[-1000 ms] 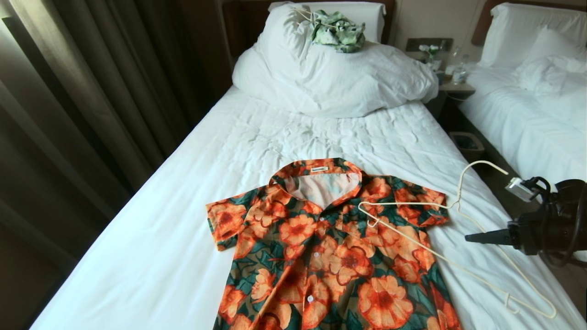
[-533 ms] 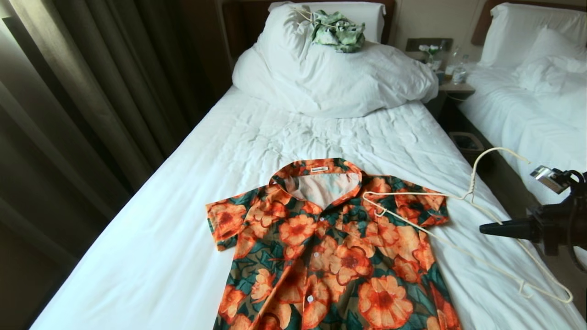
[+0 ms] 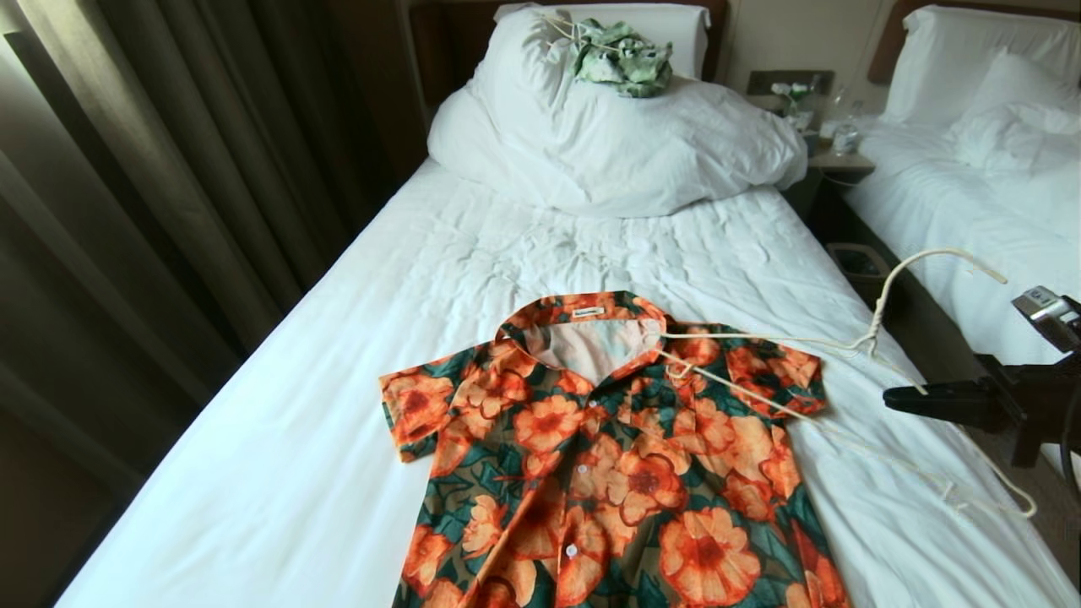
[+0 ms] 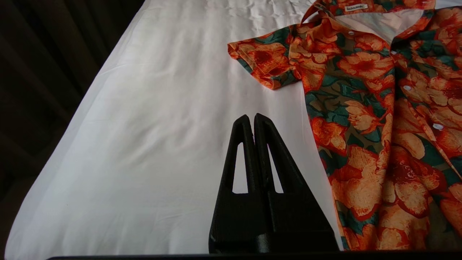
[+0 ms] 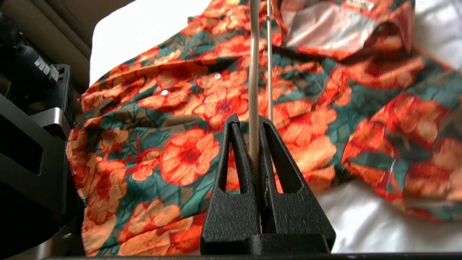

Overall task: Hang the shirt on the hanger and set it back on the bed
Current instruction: Lift the shirt and hanger

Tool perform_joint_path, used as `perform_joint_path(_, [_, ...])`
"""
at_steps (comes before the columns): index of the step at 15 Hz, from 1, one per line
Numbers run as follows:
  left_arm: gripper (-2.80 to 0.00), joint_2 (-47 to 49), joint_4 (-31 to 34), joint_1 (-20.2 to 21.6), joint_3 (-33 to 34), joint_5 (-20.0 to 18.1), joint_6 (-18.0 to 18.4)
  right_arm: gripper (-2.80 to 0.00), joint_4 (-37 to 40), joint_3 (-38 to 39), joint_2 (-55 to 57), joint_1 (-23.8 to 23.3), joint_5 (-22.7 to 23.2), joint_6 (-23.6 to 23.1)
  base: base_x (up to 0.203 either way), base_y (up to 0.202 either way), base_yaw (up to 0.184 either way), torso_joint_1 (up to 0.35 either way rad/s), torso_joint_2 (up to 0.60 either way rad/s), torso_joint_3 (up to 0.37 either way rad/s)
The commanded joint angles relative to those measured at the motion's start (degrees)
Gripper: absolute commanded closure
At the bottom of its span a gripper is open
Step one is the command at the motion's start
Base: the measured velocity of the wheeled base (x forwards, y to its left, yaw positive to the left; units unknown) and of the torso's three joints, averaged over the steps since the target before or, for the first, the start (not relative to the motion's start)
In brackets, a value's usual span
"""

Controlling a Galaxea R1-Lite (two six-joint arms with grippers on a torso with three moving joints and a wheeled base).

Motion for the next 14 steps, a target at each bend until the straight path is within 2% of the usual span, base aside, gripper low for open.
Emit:
perform_joint_path(1, [0.0, 0.0, 0.0, 0.0, 0.0, 0.0, 0.0, 0.0, -8.5, -0.2, 4.3, 1.4, 5.3, -0.2, 0.0, 0.0, 0.0, 0.0, 0.0, 0.0])
perform_joint_path(3, [0.0, 0.0, 0.0, 0.0, 0.0, 0.0, 0.0, 0.0, -13.0, -0.5, 5.4, 4.1, 6.8, 0.3, 0.0, 0.0, 0.0, 0.0, 0.0, 0.0])
perform_joint_path(7, [0.0, 0.0, 0.0, 0.0, 0.0, -0.2, 0.4, 0.0, -13.1, 2.7, 1.0, 5.8, 8.8, 0.4, 0.0, 0.0, 0.0, 0.0, 0.0, 0.0])
perform_joint_path(12, [0.0, 0.0, 0.0, 0.0, 0.0, -0.5, 0.7, 0.0, -12.3, 4.0, -3.6, 1.9, 8.8, 1.0, 0.0, 0.0, 0.0, 0.0, 0.0, 0.0])
perform_joint_path(14, [0.0, 0.0, 0.4, 0.0, -0.3, -1.9, 5.3, 0.0, -12.3, 3.0, -5.7, -0.1, 8.8, 2.2, 0.0, 0.0, 0.0, 0.0, 0.0, 0.0])
